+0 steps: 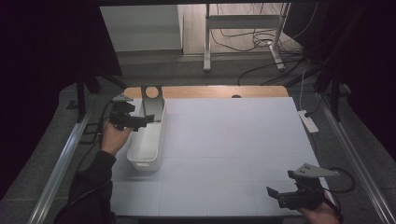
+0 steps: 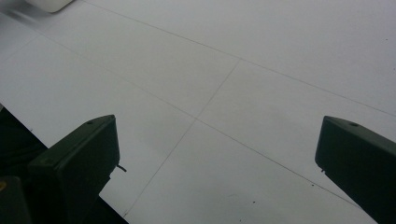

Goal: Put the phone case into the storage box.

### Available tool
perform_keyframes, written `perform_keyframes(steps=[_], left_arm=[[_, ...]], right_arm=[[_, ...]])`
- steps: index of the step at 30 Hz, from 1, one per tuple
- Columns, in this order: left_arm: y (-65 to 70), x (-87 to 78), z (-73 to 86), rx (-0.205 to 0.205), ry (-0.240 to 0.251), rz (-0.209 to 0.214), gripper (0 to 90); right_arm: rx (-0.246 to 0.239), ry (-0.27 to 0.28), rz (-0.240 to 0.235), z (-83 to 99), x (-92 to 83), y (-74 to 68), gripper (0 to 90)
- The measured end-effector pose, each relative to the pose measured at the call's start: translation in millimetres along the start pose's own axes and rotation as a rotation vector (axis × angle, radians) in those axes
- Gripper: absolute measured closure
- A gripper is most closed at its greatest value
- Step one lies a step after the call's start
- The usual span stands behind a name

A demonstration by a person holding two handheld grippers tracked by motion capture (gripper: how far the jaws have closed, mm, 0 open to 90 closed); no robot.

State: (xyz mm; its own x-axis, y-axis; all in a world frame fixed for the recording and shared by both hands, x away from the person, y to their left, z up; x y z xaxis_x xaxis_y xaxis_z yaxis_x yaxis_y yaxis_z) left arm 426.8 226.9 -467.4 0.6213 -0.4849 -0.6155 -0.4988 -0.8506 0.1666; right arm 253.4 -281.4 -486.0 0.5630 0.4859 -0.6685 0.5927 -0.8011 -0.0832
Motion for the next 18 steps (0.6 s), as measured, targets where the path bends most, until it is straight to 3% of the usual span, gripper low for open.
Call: perform_keyframes(steps=[18], left_arm=[[20.0, -11.0, 9.6, 0.04, 0.002, 0.027, 0.6]], right_arm=[[0.009, -0.007, 0.01, 0.2, 0.8, 1.3, 0.0]])
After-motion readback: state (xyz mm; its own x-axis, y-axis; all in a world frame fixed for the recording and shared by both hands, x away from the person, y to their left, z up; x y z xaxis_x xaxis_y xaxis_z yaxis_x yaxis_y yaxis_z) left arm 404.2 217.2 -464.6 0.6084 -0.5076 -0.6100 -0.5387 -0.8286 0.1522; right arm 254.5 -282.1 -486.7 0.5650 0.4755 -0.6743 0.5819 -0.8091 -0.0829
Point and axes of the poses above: each handheld gripper's, and its own axes: x roughly forward along the jaws, z roughly out of its underside, y roughly to its right, the point moved 5 cm from there along x, roughly forward along the jaws, and after that the axes turned 1 degree about z, right-handed, at the moved point
